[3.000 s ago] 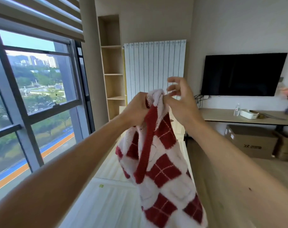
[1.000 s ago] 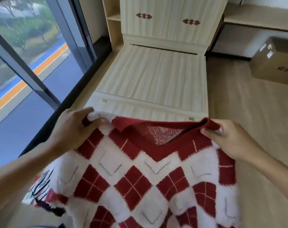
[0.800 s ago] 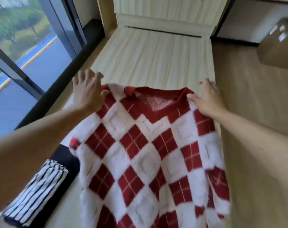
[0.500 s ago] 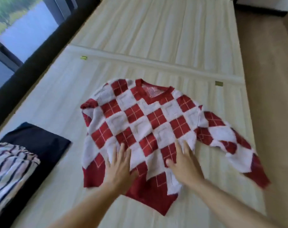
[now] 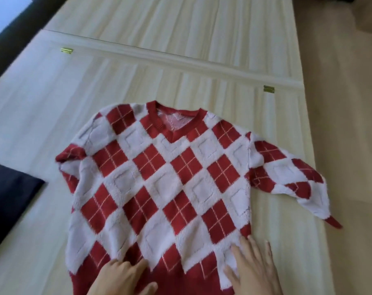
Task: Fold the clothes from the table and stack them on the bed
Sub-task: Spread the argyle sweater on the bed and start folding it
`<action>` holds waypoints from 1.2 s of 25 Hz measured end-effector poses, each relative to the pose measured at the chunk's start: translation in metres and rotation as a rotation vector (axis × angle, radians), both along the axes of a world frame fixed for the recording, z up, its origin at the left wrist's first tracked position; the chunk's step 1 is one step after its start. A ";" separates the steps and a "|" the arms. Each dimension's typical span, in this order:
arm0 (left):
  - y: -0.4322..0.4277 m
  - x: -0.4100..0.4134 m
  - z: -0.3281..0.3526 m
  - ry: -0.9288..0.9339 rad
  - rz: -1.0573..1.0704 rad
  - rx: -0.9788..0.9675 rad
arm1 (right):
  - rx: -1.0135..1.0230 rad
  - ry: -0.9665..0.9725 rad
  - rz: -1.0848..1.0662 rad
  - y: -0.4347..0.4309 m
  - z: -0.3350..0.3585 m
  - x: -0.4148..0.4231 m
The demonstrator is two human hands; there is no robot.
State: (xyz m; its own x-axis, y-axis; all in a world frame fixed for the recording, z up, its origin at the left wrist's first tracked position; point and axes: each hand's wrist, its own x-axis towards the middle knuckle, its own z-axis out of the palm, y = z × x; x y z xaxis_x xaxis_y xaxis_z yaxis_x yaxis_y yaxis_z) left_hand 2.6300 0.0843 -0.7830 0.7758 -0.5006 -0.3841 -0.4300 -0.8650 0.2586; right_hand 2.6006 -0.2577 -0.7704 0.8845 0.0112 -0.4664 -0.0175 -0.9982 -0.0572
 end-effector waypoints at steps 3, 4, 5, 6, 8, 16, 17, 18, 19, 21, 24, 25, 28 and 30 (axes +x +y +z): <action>-0.040 0.028 0.003 -0.103 0.021 -0.079 | 0.195 -0.042 -0.402 -0.021 0.015 0.024; -0.057 0.040 0.002 -0.140 0.060 -0.109 | 0.272 -0.068 -0.640 -0.037 0.016 0.040; -0.079 0.052 -0.002 -0.152 0.091 -0.120 | 0.322 -0.170 -0.874 -0.057 0.014 0.054; -0.104 0.063 -0.005 -0.150 0.104 -0.127 | 0.301 -0.301 -1.057 -0.082 0.009 0.069; -0.149 0.080 -0.012 -0.126 0.073 -0.146 | 0.140 -0.509 -1.284 -0.129 0.003 0.096; -0.308 0.140 -0.041 -0.063 -0.083 -0.121 | 0.616 -0.160 -1.823 -0.255 -0.071 0.103; -0.318 0.140 -0.047 -0.064 -0.078 -0.099 | 0.705 -0.156 -1.853 -0.260 -0.077 0.102; -0.324 0.138 -0.051 -0.070 -0.068 -0.090 | 0.756 -0.153 -1.861 -0.264 -0.079 0.103; -0.328 0.137 -0.054 -0.072 -0.061 -0.087 | 0.773 -0.186 -1.862 -0.265 -0.075 0.105; -0.334 0.134 -0.055 -0.071 -0.070 -0.073 | 0.733 -0.366 -1.860 -0.273 -0.061 0.111; -0.345 0.133 -0.048 -0.034 -0.066 -0.044 | 0.849 -0.799 -1.724 -0.277 -0.015 0.136; -0.349 0.133 -0.045 -0.010 -0.062 -0.037 | 0.897 -0.882 -1.615 -0.271 0.005 0.148; -0.353 0.138 -0.027 0.100 -0.066 -0.063 | 0.947 -0.985 -1.253 -0.227 0.060 0.191; -0.342 0.138 -0.012 0.173 -0.062 -0.121 | 0.935 -1.082 -0.995 -0.175 0.096 0.214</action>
